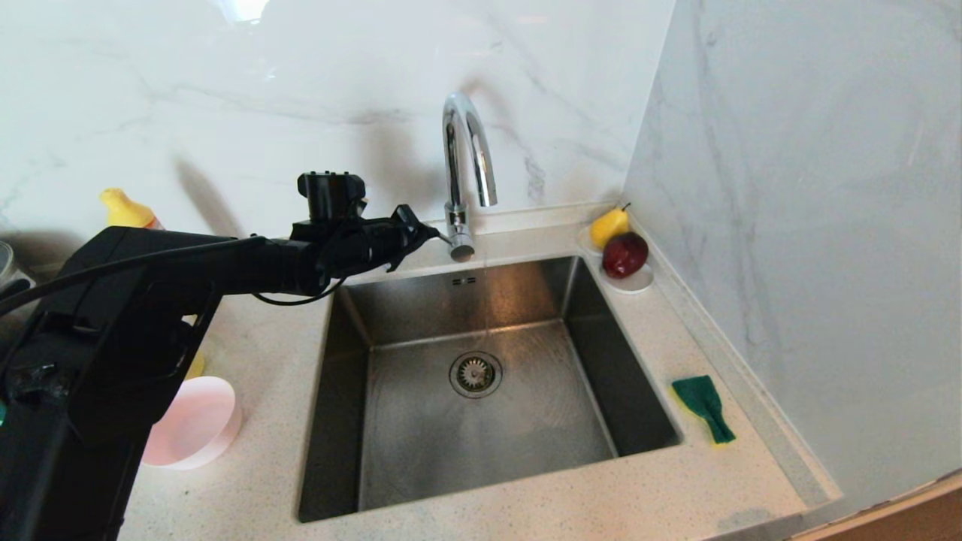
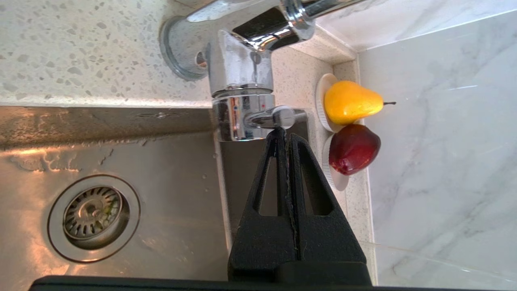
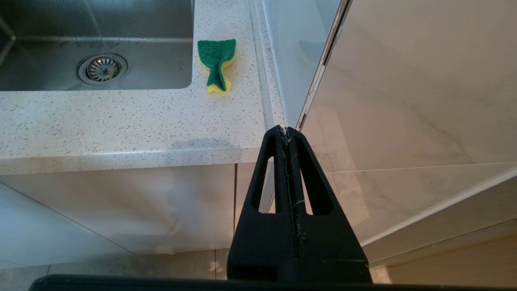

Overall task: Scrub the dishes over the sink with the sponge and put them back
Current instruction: Turn off the faucet

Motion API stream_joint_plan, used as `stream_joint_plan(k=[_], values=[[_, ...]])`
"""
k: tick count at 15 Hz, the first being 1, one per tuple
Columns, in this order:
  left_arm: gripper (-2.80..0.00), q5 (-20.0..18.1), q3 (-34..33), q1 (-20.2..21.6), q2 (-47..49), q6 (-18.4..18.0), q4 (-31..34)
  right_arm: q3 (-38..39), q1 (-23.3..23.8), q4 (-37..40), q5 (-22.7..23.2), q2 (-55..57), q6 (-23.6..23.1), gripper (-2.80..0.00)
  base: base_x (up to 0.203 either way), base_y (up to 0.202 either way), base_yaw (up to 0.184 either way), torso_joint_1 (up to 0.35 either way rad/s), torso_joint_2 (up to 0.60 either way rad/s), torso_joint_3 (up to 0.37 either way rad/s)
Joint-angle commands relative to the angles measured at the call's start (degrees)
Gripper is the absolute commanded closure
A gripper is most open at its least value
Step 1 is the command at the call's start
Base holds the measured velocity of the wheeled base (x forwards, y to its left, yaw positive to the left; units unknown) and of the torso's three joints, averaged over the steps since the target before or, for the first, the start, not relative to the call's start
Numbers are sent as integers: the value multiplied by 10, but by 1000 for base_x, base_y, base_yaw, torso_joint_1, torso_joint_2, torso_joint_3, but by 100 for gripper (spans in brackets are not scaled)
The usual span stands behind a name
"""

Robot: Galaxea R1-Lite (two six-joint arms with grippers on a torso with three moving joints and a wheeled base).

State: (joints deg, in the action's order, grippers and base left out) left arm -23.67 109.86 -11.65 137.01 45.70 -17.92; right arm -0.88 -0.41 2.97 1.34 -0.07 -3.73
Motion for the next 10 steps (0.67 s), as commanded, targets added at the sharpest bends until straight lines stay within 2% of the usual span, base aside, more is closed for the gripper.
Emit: stream_joint_plan(k=[1,10], values=[[0,-1,0,0,4,3,-1,0,0,0,1,-1,0,0,0,0,0,0,0,0],[0,-2,0,0,7,3,-9,0,0,0,1,-1,0,0,0,0,0,0,0,0]])
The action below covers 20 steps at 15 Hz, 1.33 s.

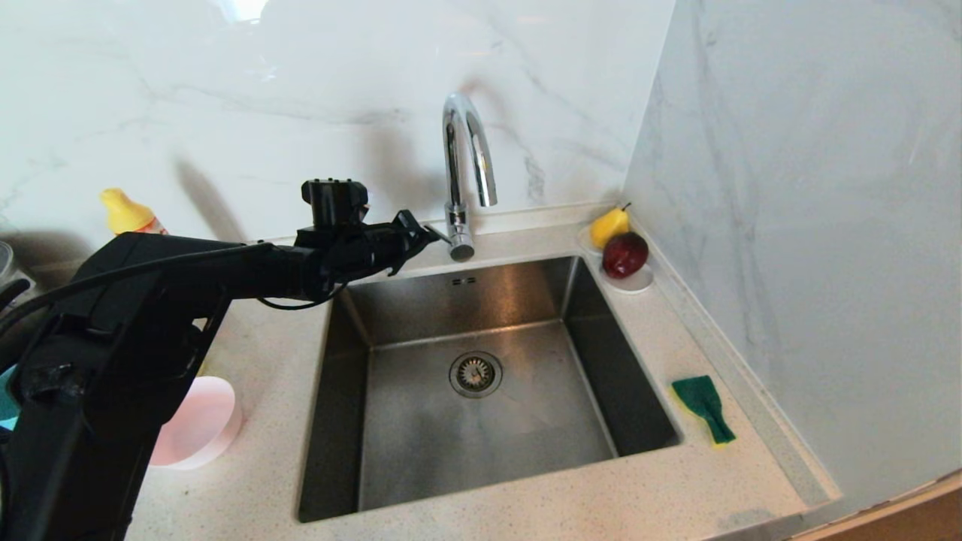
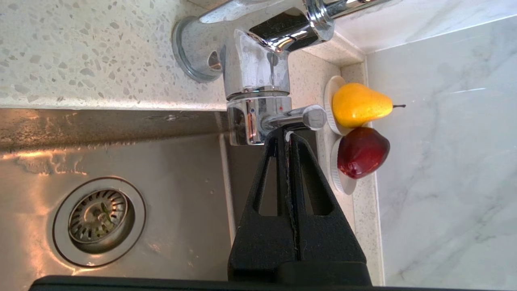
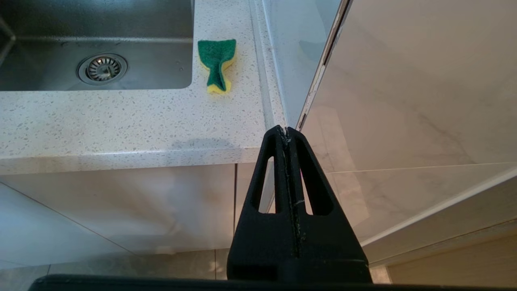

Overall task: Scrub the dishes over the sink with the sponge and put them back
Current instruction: Turn off the faucet

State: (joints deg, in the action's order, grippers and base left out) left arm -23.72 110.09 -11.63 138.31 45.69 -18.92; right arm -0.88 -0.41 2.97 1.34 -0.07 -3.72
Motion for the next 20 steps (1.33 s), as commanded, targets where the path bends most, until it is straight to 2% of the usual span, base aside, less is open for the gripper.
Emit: stream_joint_plan(k=[1,4,6,9,12,15,19,20], values=[[0,-2,-12,-1,-21,3,7,0,0,0,1,-1,-1,0,0,0,0,0,0,0],[0,-17,-106,-2,-88,-2,4,0,0,0,0,0,-1,0,0,0,0,0,0,0],[0,-37,-150,-7,-122,-3,-33,0,0,0,0,-1,-1,0,0,0,0,0,0,0],[0,-37,-139,-18,-94,-4,-50,0,0,0,0,0,-1,0,0,0,0,0,0,0],[0,-22,-83,-23,-47,-4,-57,0,0,0,1,0,-1,0,0,0,0,0,0,0],[0,44,-7,-32,9,-7,-55,0,0,0,0,0,-1,0,0,0,0,0,0,0],[0,65,-2,-35,26,-24,-59,0,0,0,0,-1,-1,0,0,0,0,0,0,0],[0,85,-2,-35,29,-30,-59,0,0,0,0,-1,-1,0,0,0,0,0,0,0]])
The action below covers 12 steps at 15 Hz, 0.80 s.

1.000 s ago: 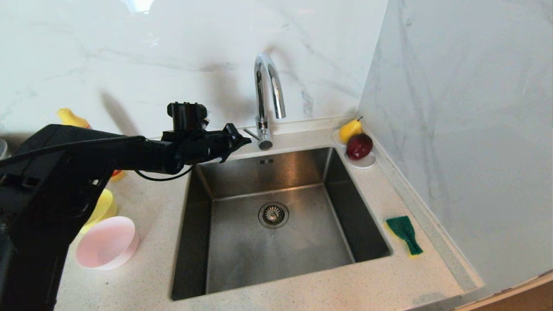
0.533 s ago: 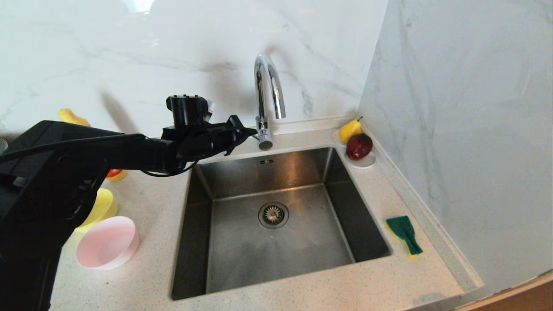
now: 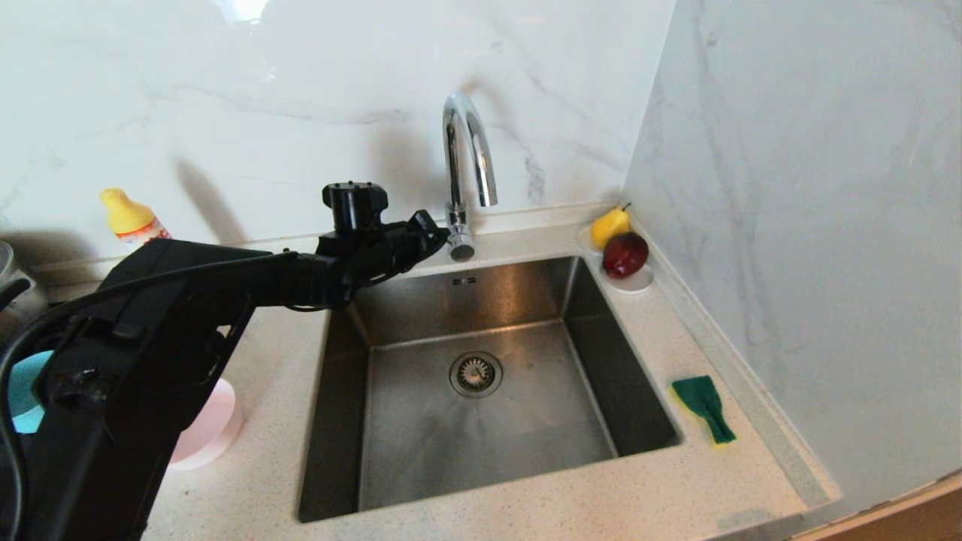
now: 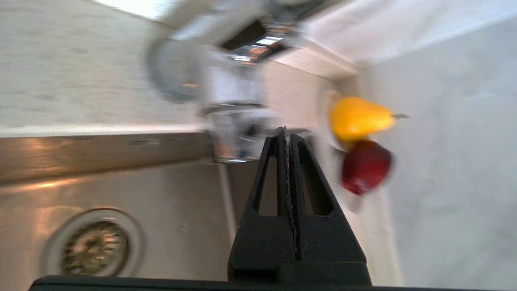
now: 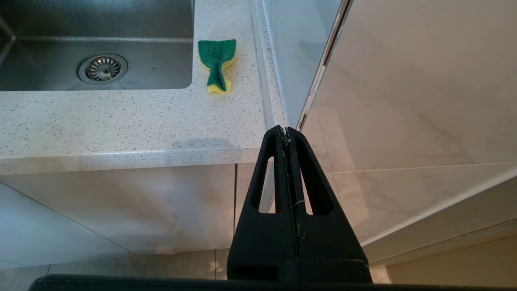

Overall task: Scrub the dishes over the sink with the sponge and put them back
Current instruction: Turn off the faucet

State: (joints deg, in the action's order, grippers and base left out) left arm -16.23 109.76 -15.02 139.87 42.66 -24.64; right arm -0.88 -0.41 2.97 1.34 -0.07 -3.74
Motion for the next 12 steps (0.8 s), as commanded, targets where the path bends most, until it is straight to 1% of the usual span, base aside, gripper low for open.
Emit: stream_joint_plan(k=[1,3,11,12], values=[[0,34,1,0,17,-8,-1,0,0,0,0,0,0,0,0,0,0,0,0,0],[0,40,1,1,18,-13,-1,0,0,0,1,-1,0,0,0,0,0,0,0,0],[0,45,0,14,8,-12,6,0,0,0,1,0,0,0,0,0,0,0,0,0],[0,50,0,14,8,-12,6,0,0,0,1,0,0,0,0,0,0,0,0,0]])
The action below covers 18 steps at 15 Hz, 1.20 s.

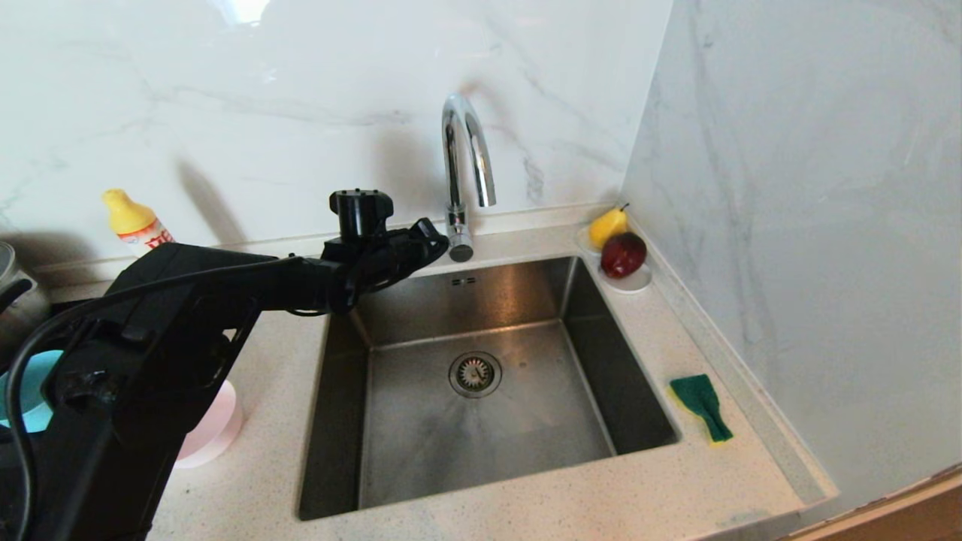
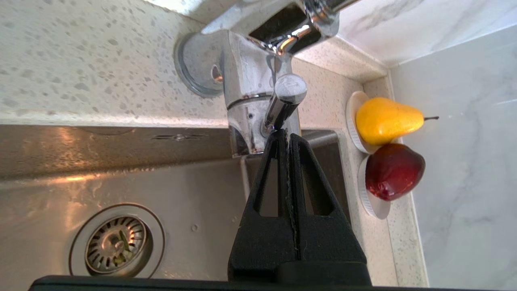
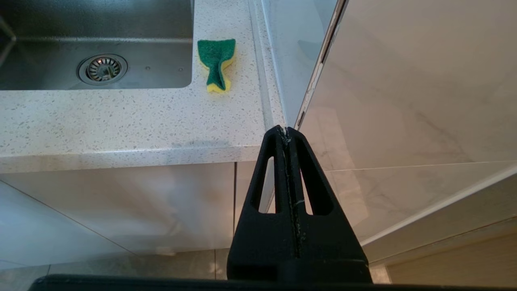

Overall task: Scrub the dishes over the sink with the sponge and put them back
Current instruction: Turn off the faucet

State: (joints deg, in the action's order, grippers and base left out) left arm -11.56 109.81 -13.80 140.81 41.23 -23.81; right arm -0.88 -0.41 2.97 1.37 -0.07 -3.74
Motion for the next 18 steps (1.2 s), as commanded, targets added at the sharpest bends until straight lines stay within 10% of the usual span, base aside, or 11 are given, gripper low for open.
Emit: stream_joint_plan(k=[1,18], values=[[0,7,0,2,-5,3,-2,0,0,0,0,0,0,0,0,0,0,0,0,0],[0,18,-47,-8,-135,29,15,0,0,0,0,0,0,0,0,0,0,0,0,0]])
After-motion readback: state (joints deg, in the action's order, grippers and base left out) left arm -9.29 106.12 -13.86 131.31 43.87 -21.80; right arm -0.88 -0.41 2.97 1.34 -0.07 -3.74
